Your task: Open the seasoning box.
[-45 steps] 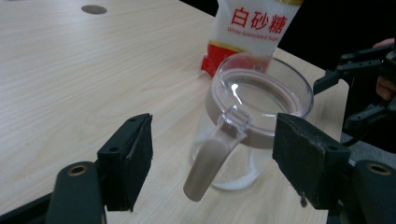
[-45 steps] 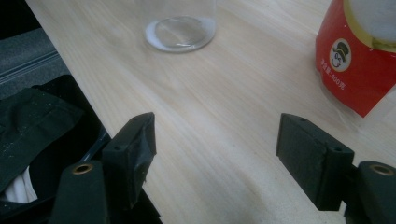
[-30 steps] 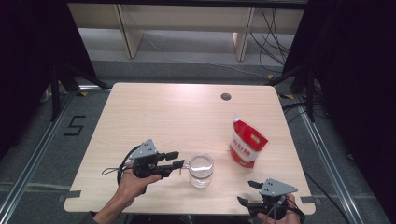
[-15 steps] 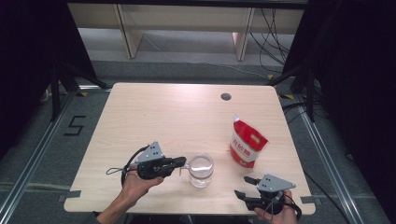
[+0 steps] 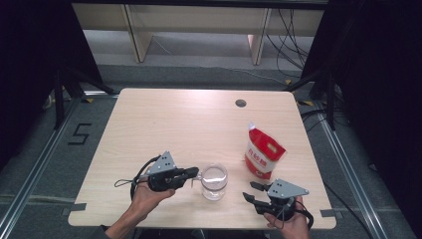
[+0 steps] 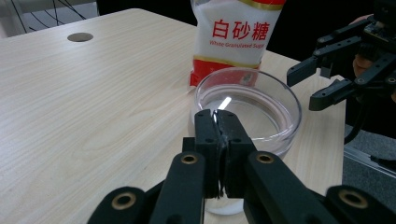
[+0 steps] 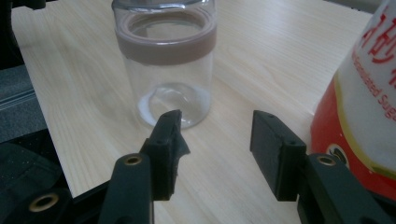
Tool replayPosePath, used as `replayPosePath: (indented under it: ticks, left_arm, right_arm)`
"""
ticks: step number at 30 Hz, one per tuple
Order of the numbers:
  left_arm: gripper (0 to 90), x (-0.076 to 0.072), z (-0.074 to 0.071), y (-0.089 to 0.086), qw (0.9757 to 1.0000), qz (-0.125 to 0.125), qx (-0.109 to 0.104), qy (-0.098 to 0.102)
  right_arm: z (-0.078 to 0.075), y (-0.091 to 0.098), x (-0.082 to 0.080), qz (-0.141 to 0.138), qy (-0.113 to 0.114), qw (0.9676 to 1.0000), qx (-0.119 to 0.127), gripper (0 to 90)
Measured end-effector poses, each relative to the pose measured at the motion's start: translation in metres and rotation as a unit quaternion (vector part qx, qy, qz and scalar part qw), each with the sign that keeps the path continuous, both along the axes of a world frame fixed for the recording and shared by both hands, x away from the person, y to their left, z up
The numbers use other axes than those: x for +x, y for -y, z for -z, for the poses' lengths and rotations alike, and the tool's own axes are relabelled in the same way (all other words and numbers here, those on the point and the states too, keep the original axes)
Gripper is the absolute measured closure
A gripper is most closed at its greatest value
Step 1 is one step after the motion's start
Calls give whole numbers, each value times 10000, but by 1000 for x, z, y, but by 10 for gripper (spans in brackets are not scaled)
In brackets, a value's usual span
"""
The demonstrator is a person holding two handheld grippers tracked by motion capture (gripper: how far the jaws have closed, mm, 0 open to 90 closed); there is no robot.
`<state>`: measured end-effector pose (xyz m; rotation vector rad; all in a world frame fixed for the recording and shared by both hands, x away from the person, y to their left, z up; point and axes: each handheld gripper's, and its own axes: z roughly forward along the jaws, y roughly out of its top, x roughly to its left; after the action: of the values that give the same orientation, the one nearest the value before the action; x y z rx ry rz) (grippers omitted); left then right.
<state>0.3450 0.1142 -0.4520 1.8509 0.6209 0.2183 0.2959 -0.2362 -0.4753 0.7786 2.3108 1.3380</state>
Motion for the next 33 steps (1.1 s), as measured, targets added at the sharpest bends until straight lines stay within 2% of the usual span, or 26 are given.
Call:
replayPosePath:
  ticks: [2,4,6,9,11,17,20,21,24,27,32,33]
  left_arm:
    - [869,0,0,0,10000,53,35,76]
    - [870,0,0,0,10000,40,32,66]
    - [871,0,0,0,10000,48,36,78]
    - [868,0,0,0,10000,48,36,76]
    - [871,-1,0,0,9999,26,54,101]
    - [877,-2,1,-1,10000,-4,40,54]
    - [879,-2,1,-1,10000,-1,35,49]
    - [879,-2,1,-1,10000,-2,27,39]
    - [883,-2,1,-1,10000,17,38,56]
    - [885,-1,1,-2,9998,83,86,142]
    - [888,-1,1,-2,9999,81,84,122]
    - [889,-2,1,-1,9999,83,65,79]
  right_arm:
    - [-1,-3,1,-29,-10,10000,-12,572]
    - [-1,-4,0,0,-67,10000,32,583]
    - [-1,-9,4,-156,46,9999,55,631]
    - [-2,-12,4,-154,4,9998,112,660]
    - [-5,-17,4,-242,216,9994,71,701]
    - [-5,-24,5,-323,263,9991,36,778]
    - [-6,-26,5,-366,246,9990,47,791]
    - [-5,-29,6,-354,315,9988,121,802]
    - [-7,-30,8,-406,298,9987,83,831]
    - [-6,-31,9,-467,314,9984,85,845]
    - [-6,-36,10,-544,282,9981,86,861]
    - [-7,-36,11,-495,336,9982,83,865]
